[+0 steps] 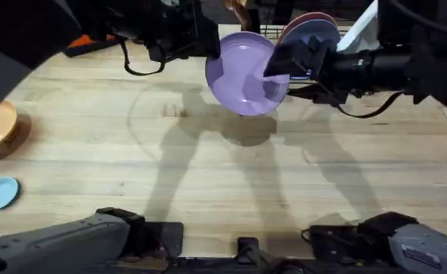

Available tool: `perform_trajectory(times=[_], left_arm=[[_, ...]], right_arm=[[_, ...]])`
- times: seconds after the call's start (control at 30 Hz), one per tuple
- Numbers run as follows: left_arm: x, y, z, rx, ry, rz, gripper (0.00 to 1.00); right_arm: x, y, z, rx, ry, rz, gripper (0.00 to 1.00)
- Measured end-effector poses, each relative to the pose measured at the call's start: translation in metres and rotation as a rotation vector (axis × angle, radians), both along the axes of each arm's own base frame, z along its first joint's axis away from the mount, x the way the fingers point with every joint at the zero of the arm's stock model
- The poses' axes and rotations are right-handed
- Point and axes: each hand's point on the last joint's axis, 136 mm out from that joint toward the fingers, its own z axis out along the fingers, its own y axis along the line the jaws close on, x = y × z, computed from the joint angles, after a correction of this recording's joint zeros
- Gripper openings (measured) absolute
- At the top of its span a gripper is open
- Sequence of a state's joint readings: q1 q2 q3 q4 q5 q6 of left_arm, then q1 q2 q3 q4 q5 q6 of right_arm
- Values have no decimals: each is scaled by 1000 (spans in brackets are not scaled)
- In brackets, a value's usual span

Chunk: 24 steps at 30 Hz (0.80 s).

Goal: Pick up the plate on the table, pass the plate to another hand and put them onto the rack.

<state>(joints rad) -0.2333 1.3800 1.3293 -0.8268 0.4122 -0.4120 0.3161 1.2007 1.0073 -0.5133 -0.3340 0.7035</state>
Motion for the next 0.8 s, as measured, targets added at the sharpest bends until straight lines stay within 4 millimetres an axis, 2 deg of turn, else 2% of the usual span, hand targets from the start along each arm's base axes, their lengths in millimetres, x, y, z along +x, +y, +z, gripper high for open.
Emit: perform_trajectory(times=[0.1,0.23,0.4,0.43,0.5,0.63,0.7,0.8], left_arm=[[0,0,0,0,0,0,43],[0,0,0,0,0,0,43],[0,0,0,0,0,0,43],[0,0,0,0,0,0,43],[1,1,0,4,-1,4,44],[0,1,0,4,-1,4,47],[0,1,0,3,-1,3,158],[0,0,0,-4,4,4,558]], right_arm=[[0,0,0,0,0,0,705],[0,0,0,0,0,0,601],[1,-2,-1,-8,-2,-12,351],[3,-4,-1,-17,-5,-23,178],[3,-6,-2,-25,-4,-33,34],[3,-6,-2,-26,-5,-33,33],[3,-6,-2,-25,-4,-33,32],[3,-6,-2,-26,-4,-33,32]])
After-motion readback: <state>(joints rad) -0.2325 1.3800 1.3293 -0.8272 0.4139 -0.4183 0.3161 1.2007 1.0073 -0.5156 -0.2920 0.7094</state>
